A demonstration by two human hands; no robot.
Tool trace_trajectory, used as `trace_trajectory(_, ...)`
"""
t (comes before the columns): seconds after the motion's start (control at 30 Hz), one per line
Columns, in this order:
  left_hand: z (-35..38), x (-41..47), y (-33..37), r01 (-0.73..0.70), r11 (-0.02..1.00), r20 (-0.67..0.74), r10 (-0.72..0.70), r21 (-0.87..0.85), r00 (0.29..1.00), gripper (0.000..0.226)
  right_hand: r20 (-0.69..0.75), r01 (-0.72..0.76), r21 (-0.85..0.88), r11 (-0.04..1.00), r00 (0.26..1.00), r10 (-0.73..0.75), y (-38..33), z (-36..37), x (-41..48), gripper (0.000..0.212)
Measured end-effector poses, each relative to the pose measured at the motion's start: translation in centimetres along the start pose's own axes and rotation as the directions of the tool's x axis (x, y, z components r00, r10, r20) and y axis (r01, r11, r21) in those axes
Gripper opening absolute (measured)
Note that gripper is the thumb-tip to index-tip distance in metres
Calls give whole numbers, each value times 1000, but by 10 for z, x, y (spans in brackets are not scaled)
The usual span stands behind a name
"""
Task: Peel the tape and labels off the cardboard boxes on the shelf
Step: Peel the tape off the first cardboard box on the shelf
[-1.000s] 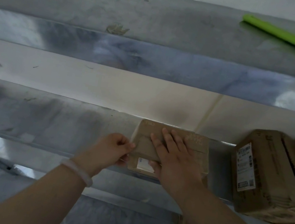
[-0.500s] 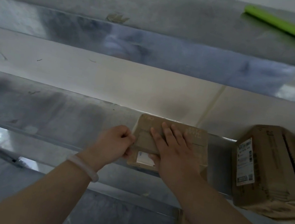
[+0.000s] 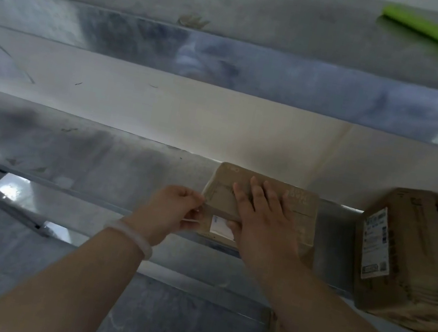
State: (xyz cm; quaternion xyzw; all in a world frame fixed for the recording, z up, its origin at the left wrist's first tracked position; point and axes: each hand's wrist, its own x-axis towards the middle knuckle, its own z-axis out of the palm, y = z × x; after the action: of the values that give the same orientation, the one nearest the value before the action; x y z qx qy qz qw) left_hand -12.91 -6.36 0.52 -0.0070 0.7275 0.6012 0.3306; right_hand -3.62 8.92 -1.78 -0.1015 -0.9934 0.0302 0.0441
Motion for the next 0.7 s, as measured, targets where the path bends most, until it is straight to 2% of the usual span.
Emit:
trace_trajectory(0.1,-2,3,8,4,989,10,-5,149,1000,18,26,-4,15,1000,1000,4,-1,-4,-1,67)
trace_trajectory(0.23,3,6,13,-43,910,-28,59,413,998,20,96,-14,8,1000,995,13,1,-6,0,66)
trace_trajectory(0.4,8,5,14,-67,858,-27,93,509,995,23,119,-18,4,1000,993,17,0,-6,2,65)
trace_trajectory(0.5,9,5,14,-73,821,-33,111,567,993,22,67,-15,23,1000,998,13,0,-2,2,65)
trace_trajectory(0.63,15,2,14,-174,573,-18,315,801,949,13,38,-23,8,1000,999,22,-1,1,2,65)
trace_trajectory(0.7,18,0,13,-200,512,-4,369,835,929,14,41,-28,-5,1000,999,29,-2,2,2,65)
